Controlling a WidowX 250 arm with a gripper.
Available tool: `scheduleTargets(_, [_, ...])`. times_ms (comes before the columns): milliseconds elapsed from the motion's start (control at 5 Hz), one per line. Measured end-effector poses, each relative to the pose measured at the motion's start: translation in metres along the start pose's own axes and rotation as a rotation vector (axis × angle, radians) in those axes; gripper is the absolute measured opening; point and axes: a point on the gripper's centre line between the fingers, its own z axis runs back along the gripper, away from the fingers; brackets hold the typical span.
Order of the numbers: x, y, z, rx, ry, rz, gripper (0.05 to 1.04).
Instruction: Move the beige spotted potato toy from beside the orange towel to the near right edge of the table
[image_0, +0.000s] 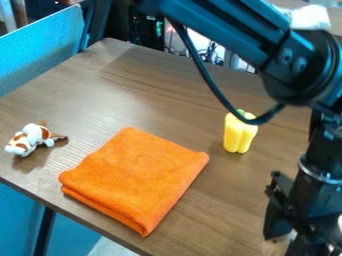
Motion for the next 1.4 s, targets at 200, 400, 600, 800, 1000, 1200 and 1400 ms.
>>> scheduleTargets(200, [0.001,-0.003,-0.013,-0.032,0.053,-0.021,0.595])
scheduleTargets(400, [0.005,-0.001,-0.017,-0.047,0.060,-0.006,0.665])
scheduleTargets(600, [0.003,0.010,-0.018,-0.125,0.020,0.036,0.945])
scheduleTargets(800, [0.004,0.020,0.015,-0.116,-0.106,0.065,1.009])
scheduleTargets(1000, [0.000,0.029,0.044,-0.120,-0.143,0.081,1.005])
scheduleTargets(1200, [-0.001,0.050,0.065,-0.110,-0.180,0.146,1.004])
scheduleTargets(1400, [0.007,0.077,0.089,-0.045,-0.201,0.210,1.004])
